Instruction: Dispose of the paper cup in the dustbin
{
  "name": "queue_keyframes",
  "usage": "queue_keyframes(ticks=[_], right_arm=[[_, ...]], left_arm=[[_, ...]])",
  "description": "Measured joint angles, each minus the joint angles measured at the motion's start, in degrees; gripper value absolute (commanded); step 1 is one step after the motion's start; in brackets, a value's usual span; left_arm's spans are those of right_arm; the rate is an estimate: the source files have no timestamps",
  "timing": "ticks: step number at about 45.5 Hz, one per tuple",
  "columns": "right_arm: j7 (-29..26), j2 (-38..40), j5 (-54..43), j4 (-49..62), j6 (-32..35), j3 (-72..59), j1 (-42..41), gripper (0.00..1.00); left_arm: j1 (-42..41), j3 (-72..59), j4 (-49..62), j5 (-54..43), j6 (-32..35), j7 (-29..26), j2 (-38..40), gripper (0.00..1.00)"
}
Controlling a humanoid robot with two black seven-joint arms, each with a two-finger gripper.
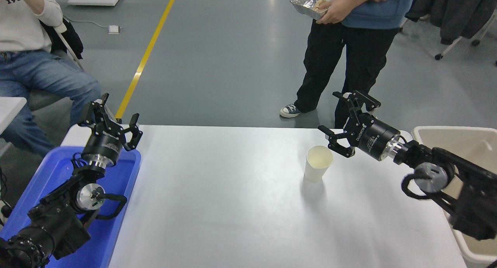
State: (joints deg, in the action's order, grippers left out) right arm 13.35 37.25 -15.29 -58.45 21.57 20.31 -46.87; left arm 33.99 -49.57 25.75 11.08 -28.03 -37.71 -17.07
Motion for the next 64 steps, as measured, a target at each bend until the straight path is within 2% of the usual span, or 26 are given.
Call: queue_keyframes(ticks=[15,26,40,64], right_arm=[[0.01,5.33,-21.91,-1.85,-0.48,-7.36,-7.14,1.00],[0.28,5.26,-28.40,-0.44,-0.54,-18.19,-15.50,1.00],[1.10,-1.09,-33.09,4.42,-0.31,-29.49,-22.56,1.00],[1.31,-16.93,-37.23,19.25,-3.83,-42.56,-23.79,1.00]], left_arm=[[0.00,0.00,0.00,0.00,-0.01,0.00,-0.12,1.00],[0.00,0.00,0.00,-0.01,-0.01,0.00,-0.15,1.00],[0.02,0.00,0.00,0.00,-0.01,0.00,-0.10,1.00],[0.10,0.03,0.00,0.00,-0.01,0.00,0.01,1.00]])
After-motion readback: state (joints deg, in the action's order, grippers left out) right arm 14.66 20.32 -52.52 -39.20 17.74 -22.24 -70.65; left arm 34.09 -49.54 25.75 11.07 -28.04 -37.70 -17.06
